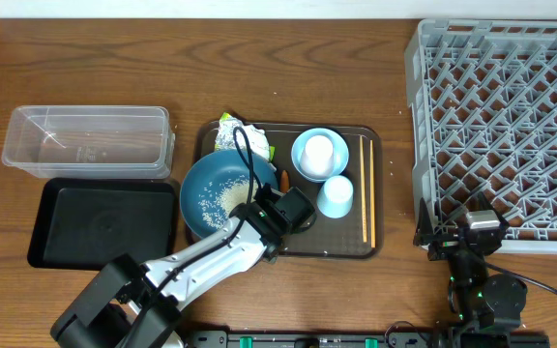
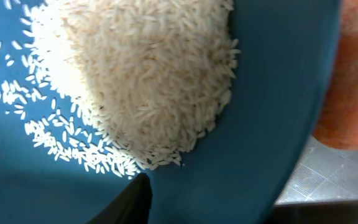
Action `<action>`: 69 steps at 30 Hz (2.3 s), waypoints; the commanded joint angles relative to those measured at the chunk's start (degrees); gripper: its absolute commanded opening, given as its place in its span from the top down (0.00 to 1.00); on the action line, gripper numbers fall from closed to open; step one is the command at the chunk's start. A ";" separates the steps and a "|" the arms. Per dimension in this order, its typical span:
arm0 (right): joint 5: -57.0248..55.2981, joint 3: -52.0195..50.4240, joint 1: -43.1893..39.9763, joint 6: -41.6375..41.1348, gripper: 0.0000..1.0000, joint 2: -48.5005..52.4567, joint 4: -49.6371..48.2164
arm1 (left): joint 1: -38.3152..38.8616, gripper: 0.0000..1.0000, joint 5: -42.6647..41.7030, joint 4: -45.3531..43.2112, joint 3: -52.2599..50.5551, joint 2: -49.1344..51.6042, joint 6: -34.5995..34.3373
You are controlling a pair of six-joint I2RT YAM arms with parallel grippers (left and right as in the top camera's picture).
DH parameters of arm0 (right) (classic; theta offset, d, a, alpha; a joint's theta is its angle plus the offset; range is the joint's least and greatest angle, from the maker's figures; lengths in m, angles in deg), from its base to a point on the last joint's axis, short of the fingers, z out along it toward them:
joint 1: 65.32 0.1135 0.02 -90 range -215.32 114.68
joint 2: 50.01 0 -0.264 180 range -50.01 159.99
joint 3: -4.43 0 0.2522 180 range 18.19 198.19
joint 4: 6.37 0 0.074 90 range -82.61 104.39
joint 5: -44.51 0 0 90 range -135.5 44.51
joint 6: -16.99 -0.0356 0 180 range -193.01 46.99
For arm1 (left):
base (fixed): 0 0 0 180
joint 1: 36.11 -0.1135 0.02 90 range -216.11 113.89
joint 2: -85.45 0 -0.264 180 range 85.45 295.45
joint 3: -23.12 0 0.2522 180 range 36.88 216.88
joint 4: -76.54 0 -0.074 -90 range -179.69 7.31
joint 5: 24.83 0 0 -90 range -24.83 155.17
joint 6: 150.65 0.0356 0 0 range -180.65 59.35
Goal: Sort waste into correct bins and load items into the dishwasher rack
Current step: 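Lower the left gripper onto the bowl's right rim, then close the left gripper on the blue bowl's rim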
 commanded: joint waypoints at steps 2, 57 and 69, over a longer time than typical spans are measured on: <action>-0.13 -0.09 -0.26 0.72 0.01 -0.20 0.22 | -0.15 0.73 1.18 0.68 0.35 0.20 -0.26; -0.13 -0.09 -0.26 0.72 0.01 -0.20 0.22 | -0.20 0.13 -4.02 2.73 0.68 -7.69 -0.26; -0.13 -0.09 -0.26 0.72 0.01 -0.20 0.22 | -0.22 0.04 -0.94 0.96 0.68 -3.65 -0.22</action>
